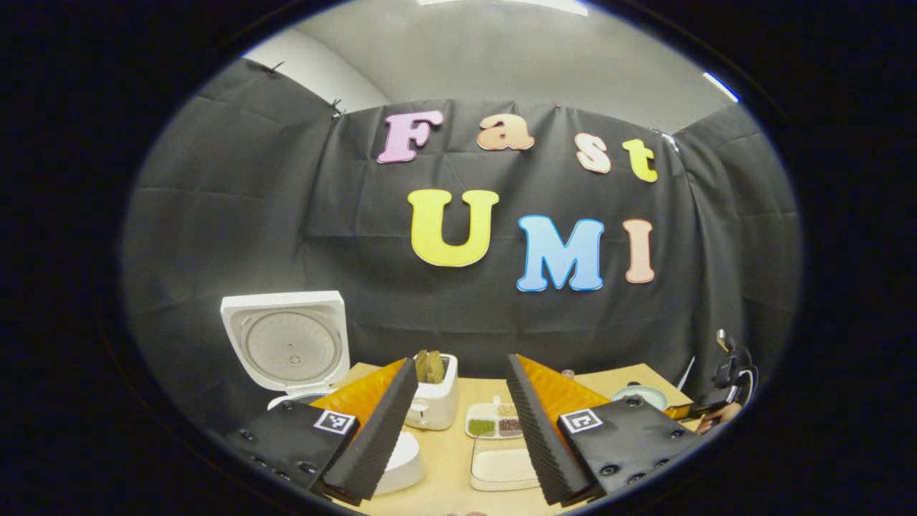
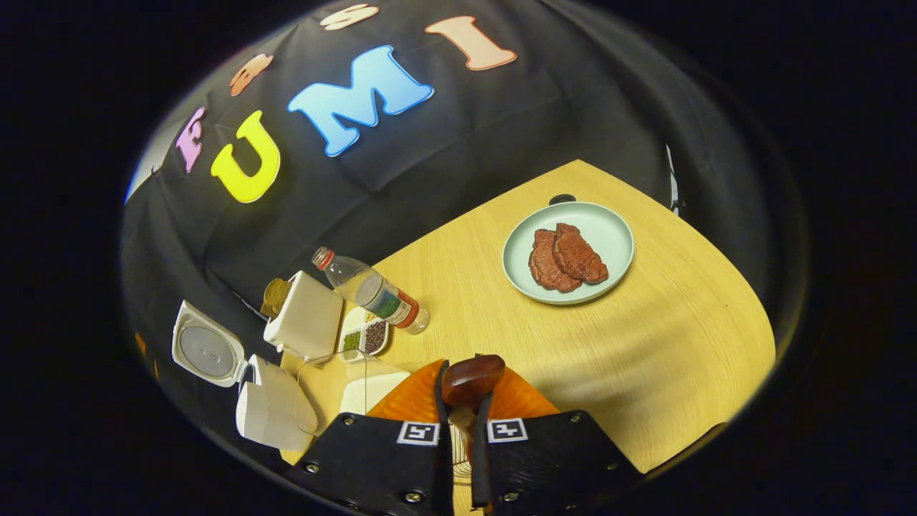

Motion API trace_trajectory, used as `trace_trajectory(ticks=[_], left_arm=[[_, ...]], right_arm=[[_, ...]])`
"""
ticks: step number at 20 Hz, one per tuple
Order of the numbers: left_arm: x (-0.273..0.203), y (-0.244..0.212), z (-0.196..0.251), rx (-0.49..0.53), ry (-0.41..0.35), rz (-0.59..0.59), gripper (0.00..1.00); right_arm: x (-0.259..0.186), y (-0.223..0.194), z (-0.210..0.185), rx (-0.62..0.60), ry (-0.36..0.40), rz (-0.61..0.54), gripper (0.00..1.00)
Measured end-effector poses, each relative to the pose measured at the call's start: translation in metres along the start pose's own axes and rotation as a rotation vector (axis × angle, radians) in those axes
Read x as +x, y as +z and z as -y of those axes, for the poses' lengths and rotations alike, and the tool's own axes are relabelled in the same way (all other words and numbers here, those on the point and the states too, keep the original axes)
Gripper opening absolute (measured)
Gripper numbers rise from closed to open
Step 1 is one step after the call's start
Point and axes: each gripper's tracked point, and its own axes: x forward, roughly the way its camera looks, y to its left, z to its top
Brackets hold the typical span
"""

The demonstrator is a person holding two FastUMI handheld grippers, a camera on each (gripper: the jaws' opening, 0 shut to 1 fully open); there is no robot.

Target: Close the left gripper, press the button to open the rice cooker; take a wooden spoon from the chopstick holder with the right hand, scoop a spoonful of rice and pour it into the rice cooker, then put the wooden spoon back into the chopstick holder.

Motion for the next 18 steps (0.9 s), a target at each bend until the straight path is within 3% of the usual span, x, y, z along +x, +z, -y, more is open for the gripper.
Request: trace_trajectory(ticks=[6, 10, 13, 18], left_arm=[[-0.006, -0.001, -0.009, -0.01, 0.002, 0.007, 0.87], [-0.012, -0.007, -0.016, -0.028, -0.019, 0.005, 0.89], [-0.016, -0.006, -0.024, -0.017, -0.021, 0.018, 0.89], [-0.019, -0.006, -0.036, 0.01, -0.028, 0.025, 0.88]], right_arm=[[-0.047, 0.042, -0.037, -0.018, 0.057, 0.092, 0.1], [-0.068, 0.072, -0.085, -0.043, 0.137, 0.146, 0.1], [-0.063, 0.076, -0.125, -0.108, 0.194, 0.166, 0.1], [-0.029, 0.047, -0.186, -0.23, 0.234, 0.147, 0.1]])
